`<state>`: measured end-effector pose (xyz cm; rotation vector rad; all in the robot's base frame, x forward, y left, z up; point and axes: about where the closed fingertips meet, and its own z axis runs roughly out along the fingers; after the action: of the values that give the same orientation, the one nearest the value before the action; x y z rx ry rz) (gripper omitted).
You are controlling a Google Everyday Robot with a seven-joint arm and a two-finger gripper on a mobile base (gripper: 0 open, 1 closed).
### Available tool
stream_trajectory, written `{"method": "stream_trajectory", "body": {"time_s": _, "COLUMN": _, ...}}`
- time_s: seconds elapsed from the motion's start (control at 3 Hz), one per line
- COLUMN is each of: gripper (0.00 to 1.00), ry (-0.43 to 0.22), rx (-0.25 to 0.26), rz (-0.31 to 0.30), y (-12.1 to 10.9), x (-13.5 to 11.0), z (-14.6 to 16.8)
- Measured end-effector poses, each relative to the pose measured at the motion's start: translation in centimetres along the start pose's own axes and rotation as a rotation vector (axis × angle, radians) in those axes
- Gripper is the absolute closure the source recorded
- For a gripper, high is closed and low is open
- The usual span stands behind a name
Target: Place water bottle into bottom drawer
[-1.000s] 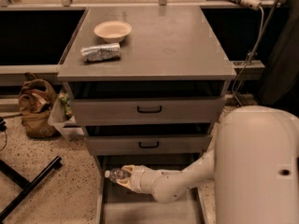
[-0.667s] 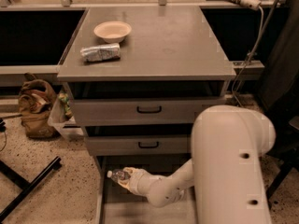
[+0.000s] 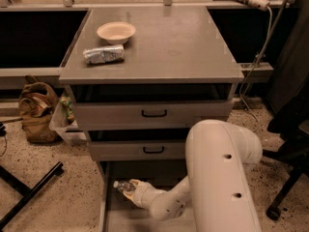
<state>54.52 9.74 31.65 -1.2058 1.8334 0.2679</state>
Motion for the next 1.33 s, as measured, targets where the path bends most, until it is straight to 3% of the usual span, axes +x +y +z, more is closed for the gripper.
{"method": "stream_trajectory", "body": {"time_s": 0.33, "gripper": 1.0, "ry": -0.002, "rx": -0.027, "rz": 0.08, "y": 1.2, "x": 2.4, "z": 1.7}}
{"method": "stream_trajectory", "body": {"time_s": 0.67, "gripper": 1.0, "ry": -0.002, "rx": -0.027, "rz": 0.08, "y": 1.2, "x": 2.4, "z": 1.7}}
{"method": "stream_trajectory", "body": {"time_s": 1.33, "gripper": 1.0, "ry": 0.065, "rx": -0.036, "rz": 0.13, "y": 1.1, "x": 6.8, "z": 4.9}}
